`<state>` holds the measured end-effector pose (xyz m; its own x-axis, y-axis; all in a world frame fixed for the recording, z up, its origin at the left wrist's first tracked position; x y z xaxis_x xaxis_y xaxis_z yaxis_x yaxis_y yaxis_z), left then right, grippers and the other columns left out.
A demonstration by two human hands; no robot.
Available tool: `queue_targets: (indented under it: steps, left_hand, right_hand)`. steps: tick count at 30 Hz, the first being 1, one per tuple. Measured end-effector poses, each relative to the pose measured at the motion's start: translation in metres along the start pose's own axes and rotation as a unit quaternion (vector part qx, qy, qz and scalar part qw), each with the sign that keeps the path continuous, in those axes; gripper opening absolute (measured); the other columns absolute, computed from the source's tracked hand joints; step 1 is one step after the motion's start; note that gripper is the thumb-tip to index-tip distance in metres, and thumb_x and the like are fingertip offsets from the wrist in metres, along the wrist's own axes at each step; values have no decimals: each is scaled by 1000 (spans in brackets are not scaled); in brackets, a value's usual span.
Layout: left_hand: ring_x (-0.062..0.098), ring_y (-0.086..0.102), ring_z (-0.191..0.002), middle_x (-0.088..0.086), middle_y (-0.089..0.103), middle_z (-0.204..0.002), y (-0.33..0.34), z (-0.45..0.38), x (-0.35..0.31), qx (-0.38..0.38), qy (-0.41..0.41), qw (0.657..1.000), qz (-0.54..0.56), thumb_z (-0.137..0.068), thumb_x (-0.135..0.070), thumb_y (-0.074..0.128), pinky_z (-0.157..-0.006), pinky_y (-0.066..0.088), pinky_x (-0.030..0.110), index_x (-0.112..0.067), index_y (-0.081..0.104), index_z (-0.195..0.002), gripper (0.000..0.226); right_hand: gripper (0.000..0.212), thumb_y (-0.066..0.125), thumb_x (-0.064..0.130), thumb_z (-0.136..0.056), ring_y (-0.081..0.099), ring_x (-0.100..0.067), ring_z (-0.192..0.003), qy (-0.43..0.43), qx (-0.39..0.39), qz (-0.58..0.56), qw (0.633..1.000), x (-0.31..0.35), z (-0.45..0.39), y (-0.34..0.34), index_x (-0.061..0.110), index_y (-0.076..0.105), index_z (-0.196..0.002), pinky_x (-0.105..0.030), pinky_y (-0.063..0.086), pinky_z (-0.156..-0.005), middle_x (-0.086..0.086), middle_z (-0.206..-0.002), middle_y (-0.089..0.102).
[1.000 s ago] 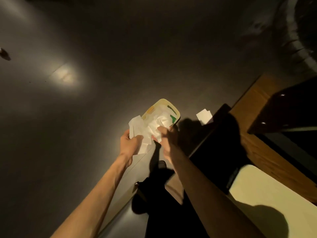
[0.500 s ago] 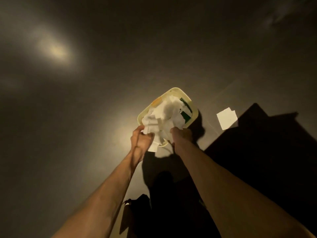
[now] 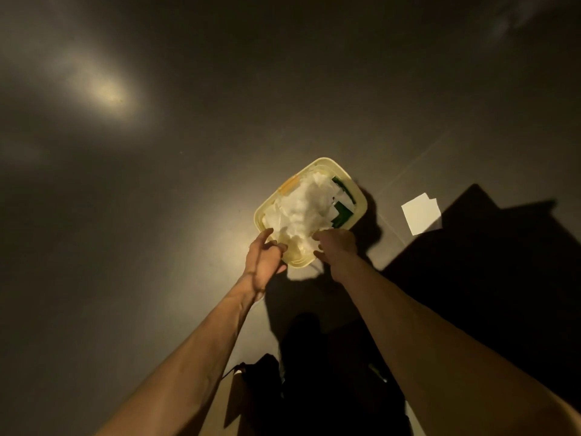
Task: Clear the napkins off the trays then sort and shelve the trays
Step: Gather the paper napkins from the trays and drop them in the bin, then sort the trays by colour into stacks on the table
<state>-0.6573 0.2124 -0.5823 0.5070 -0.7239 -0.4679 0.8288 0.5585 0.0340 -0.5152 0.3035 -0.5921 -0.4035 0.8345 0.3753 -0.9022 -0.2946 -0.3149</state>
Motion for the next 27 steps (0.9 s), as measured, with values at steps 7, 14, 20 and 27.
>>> queue_targets:
  steps: [7,14,20,27]
  left_hand:
    - [28,61,-107,14,64,-110,5,119,-75,27,54,997,-42,-94,5,44,-57,55,22,-12,47,-137,47]
    - [29,66,-97,6,67,-104,22,280,-176,48,151,981,-113,-95,-2,49,-85,56,45,-14,53,-135,42]
    - [25,68,-101,9,68,-113,61,416,-220,104,219,958,-152,-94,-11,57,-85,59,43,-19,59,-128,35]
    - [13,65,-87,9,69,-112,131,538,-213,187,254,928,-198,-94,-9,59,-78,59,37,-18,61,-125,33]
  right_hand:
    - [41,70,15,-80,61,-26,-104,-123,31,65,990,75,129,-33,16,58,-119,-47,54,-94,-8,-121,59]
    - [35,70,17,-83,62,-25,-110,-243,54,81,965,129,292,-103,19,60,-116,-52,54,-93,-4,-118,64]
    - [33,68,36,-74,67,-17,-97,-288,19,70,955,137,413,-190,29,62,-106,-47,58,-85,7,-104,67]
    - [30,67,32,-78,68,-17,-92,-324,-12,30,945,112,510,-288,27,64,-107,-45,57,-88,3,-103,70]
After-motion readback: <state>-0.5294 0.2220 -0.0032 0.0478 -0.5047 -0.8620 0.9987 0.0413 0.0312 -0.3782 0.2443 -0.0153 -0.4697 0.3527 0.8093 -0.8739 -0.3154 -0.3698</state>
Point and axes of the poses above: each hand's wrist, its own z-axis away from the middle knuckle, its own y-axis out of the palm, x = y × z, the point moved 7 cm from there along -z, towards the middle knuckle
